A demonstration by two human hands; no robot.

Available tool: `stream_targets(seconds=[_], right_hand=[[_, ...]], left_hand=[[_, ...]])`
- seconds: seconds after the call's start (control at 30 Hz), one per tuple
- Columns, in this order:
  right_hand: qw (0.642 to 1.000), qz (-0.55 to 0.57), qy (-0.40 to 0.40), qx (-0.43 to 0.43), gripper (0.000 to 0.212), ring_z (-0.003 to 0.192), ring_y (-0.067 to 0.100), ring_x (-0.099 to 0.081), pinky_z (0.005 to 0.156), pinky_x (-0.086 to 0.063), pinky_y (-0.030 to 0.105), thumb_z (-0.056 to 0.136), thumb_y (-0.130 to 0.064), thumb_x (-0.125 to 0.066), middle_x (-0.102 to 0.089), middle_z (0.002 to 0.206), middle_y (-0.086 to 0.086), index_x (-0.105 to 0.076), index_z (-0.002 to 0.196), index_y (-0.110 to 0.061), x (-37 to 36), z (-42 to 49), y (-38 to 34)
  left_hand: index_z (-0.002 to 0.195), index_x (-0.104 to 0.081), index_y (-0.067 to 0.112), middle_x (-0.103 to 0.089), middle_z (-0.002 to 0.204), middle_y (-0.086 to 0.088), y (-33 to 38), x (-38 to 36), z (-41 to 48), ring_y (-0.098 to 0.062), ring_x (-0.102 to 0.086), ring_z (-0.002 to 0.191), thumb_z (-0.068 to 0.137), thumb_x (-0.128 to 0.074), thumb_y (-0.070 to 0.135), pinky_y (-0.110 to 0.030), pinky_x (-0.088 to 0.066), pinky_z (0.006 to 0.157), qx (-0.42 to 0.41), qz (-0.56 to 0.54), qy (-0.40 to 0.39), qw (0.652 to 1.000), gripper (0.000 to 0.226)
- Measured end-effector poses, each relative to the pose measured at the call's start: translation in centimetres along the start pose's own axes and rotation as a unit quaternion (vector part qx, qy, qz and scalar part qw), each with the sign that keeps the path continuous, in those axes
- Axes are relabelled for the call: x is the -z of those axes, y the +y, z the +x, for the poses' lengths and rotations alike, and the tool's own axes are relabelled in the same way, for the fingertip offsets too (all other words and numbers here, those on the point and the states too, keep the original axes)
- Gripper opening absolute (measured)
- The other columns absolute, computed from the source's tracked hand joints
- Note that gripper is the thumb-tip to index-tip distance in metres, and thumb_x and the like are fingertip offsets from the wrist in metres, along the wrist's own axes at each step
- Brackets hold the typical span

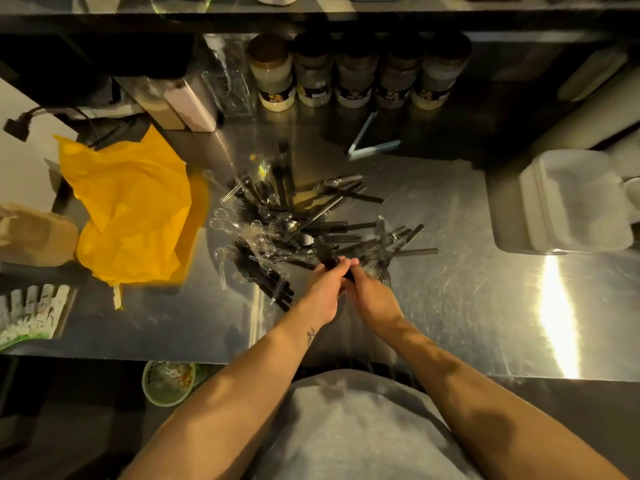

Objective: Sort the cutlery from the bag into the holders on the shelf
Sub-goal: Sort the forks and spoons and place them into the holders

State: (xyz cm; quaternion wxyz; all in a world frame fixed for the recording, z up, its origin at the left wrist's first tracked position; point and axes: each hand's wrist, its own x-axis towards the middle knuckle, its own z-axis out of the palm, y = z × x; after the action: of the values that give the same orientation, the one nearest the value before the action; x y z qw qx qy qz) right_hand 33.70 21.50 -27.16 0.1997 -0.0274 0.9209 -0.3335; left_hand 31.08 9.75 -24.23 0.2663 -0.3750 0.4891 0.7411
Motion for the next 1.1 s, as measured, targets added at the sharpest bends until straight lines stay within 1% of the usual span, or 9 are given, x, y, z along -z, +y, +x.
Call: stream_targets(seconds=[0.1, 0.2, 0.27, 0.33, 0.4, 0.47, 0.53, 0.83, 1.1], right_hand=[[0.993, 0.112, 0.002, 0.026, 0.039, 0.111, 0.023, -0.067, 0.092, -0.054, 0.036, 0.106, -0.029, -0.051, -0.069, 0.125, 0.007, -0.051, 0.143, -0.016, 1.0, -0.7, 1.0], [0.987, 0.144, 0.065, -0.010, 0.016, 0.094, 0.009, -0.067, 0.082, -0.051, 0.024, 0.105, -0.027, -0.052, -0.071, 0.106, -0.005, -0.066, 0.113, -0.022, 1.3, -1.3, 2.4], [0.986, 0.118, 0.103, -0.047, 0.024, 0.079, 0.011, -0.060, 0.073, -0.050, 0.033, 0.105, -0.027, -0.047, -0.064, 0.088, -0.006, -0.063, 0.088, -0.020, 1.6, -1.3, 4.0], [0.986, 0.093, 0.112, -0.087, 0.028, 0.077, 0.016, -0.053, 0.071, -0.047, 0.040, 0.099, -0.021, -0.045, -0.060, 0.084, -0.001, -0.063, 0.079, -0.017, 2.3, -1.2, 5.9], [0.989, 0.024, 0.112, -0.096, 0.024, 0.096, 0.023, -0.053, 0.084, -0.049, 0.042, 0.096, -0.012, -0.050, -0.062, 0.103, 0.005, -0.072, 0.106, -0.016, 3.1, -1.1, 7.4], [0.994, -0.062, 0.075, -0.048, 0.041, 0.104, 0.028, -0.052, 0.091, -0.049, 0.040, 0.093, -0.004, -0.058, -0.058, 0.115, 0.008, -0.064, 0.131, -0.018, 3.7, -0.8, 8.7], [0.992, -0.127, 0.022, -0.008, 0.052, 0.106, 0.029, -0.051, 0.091, -0.047, 0.039, 0.091, -0.005, -0.060, -0.058, 0.119, 0.009, -0.057, 0.141, -0.020, 4.3, -0.2, 9.3], [0.988, -0.145, -0.031, 0.052, 0.060, 0.130, 0.028, -0.043, 0.111, -0.040, 0.044, 0.094, -0.014, -0.060, -0.050, 0.143, 0.005, -0.042, 0.151, -0.022, 6.5, 2.9, 9.4], [0.954, -0.271, -0.056, 0.115, 0.075, 0.132, 0.033, -0.035, 0.114, -0.034, 0.048, 0.095, -0.024, -0.064, -0.039, 0.145, 0.009, -0.024, 0.159, -0.032, 8.1, 4.9, 9.8]], left_hand=[[0.120, -0.065, 0.004, -0.075, 0.113, -0.009, -0.1, -1.6, 0.5, -0.017, -0.068, 0.100, 0.096, -0.068, 0.014, -0.028, -0.048, 0.076, -0.003, -0.025, 0.030, 0.999, 0.026], [0.114, -0.057, 0.012, -0.074, 0.109, -0.011, -0.1, -2.0, 0.8, -0.021, -0.069, 0.096, 0.104, -0.054, 0.013, -0.037, -0.053, 0.086, -0.011, -0.068, 0.031, 0.997, 0.010], [0.114, -0.053, 0.016, -0.074, 0.108, -0.009, 0.0, -1.9, 1.0, -0.021, -0.070, 0.096, 0.105, -0.052, 0.014, -0.040, -0.055, 0.091, -0.013, -0.082, 0.045, 0.996, 0.009], [0.117, -0.055, 0.015, -0.074, 0.104, -0.008, 0.1, -1.5, 1.3, -0.019, -0.071, 0.085, 0.104, -0.055, 0.014, -0.036, -0.058, 0.081, -0.011, -0.082, 0.070, 0.994, 0.014], [0.118, -0.057, 0.014, -0.071, 0.091, -0.007, -0.1, -1.1, 1.7, -0.015, -0.069, 0.072, 0.102, -0.057, 0.012, -0.031, -0.056, 0.069, 0.000, -0.075, 0.094, 0.993, 0.016], [0.117, -0.058, 0.010, -0.066, 0.080, -0.005, -0.3, -0.9, 2.0, -0.014, -0.063, 0.065, 0.102, -0.057, 0.009, -0.029, -0.053, 0.063, 0.006, -0.061, 0.120, 0.991, 0.016], [0.109, -0.060, 0.010, -0.062, 0.076, -0.005, -0.8, -0.9, 2.0, -0.014, -0.059, 0.063, 0.102, -0.056, 0.009, -0.029, -0.051, 0.062, 0.014, -0.058, 0.134, 0.989, 0.007], [0.096, -0.060, 0.011, -0.057, 0.068, -0.005, -3.0, -1.1, 1.9, -0.017, -0.054, 0.060, 0.100, -0.054, 0.004, -0.031, -0.046, 0.060, 0.020, -0.065, 0.136, 0.988, 0.010], [0.096, -0.061, 0.010, -0.057, 0.066, -0.006, -3.6, -1.8, 1.9, -0.019, -0.050, 0.059, 0.099, -0.055, 0.001, -0.030, -0.043, 0.062, -0.004, -0.048, 0.137, 0.989, 0.011]])
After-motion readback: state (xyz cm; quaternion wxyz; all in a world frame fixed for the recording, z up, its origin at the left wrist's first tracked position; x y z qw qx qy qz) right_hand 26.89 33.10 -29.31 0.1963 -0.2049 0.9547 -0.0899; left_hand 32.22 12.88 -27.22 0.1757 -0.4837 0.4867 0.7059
